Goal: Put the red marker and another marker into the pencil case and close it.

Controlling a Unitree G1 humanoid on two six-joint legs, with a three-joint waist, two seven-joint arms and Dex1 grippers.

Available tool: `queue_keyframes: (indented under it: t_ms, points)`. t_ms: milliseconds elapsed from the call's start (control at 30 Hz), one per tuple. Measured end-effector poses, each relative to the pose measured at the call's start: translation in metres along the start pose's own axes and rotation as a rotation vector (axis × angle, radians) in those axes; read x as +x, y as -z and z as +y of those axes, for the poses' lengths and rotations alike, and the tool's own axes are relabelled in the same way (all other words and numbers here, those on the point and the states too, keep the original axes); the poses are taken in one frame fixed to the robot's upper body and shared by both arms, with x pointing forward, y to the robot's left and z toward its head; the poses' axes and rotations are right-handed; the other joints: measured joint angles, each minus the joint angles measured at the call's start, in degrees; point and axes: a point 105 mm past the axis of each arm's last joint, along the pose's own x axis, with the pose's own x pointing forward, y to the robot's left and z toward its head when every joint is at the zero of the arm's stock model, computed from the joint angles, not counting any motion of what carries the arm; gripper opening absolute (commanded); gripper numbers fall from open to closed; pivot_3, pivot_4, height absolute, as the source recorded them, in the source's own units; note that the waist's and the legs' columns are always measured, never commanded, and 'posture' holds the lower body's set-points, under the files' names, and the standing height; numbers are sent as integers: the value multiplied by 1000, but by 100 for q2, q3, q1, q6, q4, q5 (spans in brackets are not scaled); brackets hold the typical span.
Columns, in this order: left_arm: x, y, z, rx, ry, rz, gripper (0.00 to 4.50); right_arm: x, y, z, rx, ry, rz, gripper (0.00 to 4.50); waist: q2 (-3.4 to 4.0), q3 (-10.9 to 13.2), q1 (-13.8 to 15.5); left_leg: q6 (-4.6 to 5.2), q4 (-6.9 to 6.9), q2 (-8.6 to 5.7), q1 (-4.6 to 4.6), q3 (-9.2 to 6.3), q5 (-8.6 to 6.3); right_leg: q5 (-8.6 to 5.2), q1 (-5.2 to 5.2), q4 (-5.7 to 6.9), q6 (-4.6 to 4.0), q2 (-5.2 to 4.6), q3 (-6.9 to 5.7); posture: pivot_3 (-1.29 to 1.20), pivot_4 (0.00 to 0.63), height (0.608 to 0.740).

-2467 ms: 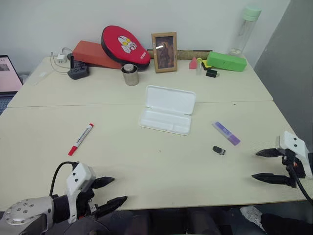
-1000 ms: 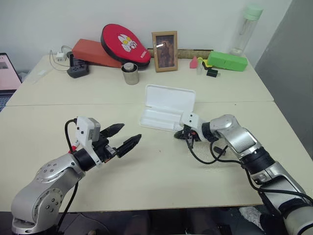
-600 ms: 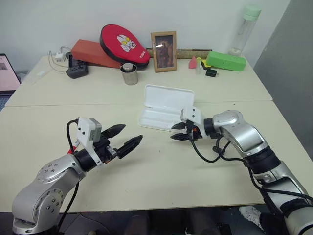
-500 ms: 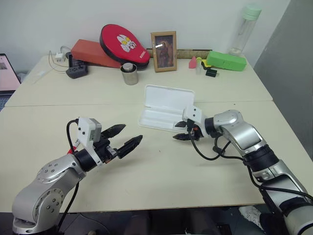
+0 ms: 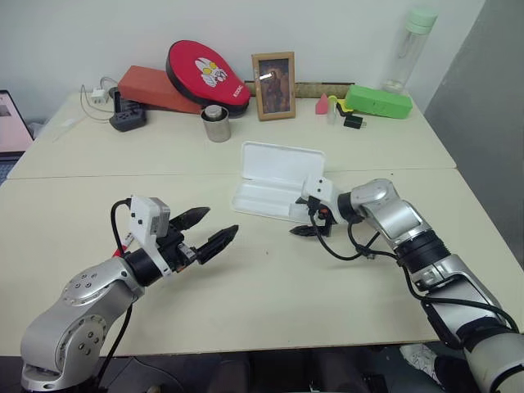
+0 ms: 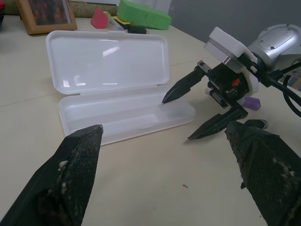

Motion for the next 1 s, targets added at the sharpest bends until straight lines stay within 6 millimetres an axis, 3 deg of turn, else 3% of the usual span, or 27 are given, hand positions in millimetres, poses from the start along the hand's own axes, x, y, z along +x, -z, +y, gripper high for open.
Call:
queue_keyframes:
  t_ms: [33, 167, 433, 467, 567, 1000]
  points:
    - [0, 0, 0, 0, 0, 0, 4500, 0, 0, 0, 0, -2, 0, 3950, 0, 0, 0, 0, 0, 0, 0, 0, 0, 0, 0, 0, 0, 0, 0, 0, 150, 740]
    - [0, 0, 0, -1, -2, -2, 4500, 1, 1, 1, -1, -11, 8, 2858, 0, 0, 0, 0, 0, 0, 0, 0, 0, 0, 0, 0, 0, 0, 0, 0, 150, 740]
    - [1, 1, -1, -5, 2, -2, 4500, 1, 5, 1, -10, -7, 36, 1152, 0, 0, 0, 0, 0, 0, 0, 0, 0, 0, -1, 0, 0, 0, 0, 0, 150, 740]
    - [1, 1, -1, -5, 2, -2, 4500, 2, 6, 2, -11, -13, 43, 723, 0, 0, 0, 0, 0, 0, 0, 0, 0, 0, -1, 0, 0, 0, -1, 0, 150, 740]
    - [1, 1, -1, -4, 2, -2, 4500, 3, 11, 2, -10, -16, 70, 189, 1, 0, -1, 0, 0, -1, 1, 1, 0, 0, -1, 1, 0, 0, 0, 0, 150, 740]
    - [-1, -2, -3, 14, 22, 12, 4500, 0, 8, 2, -41, -46, 73, 87, 1, 1, -2, 0, -1, 0, 2, 0, 0, 0, -2, 0, 0, 0, 0, 0, 150, 740]
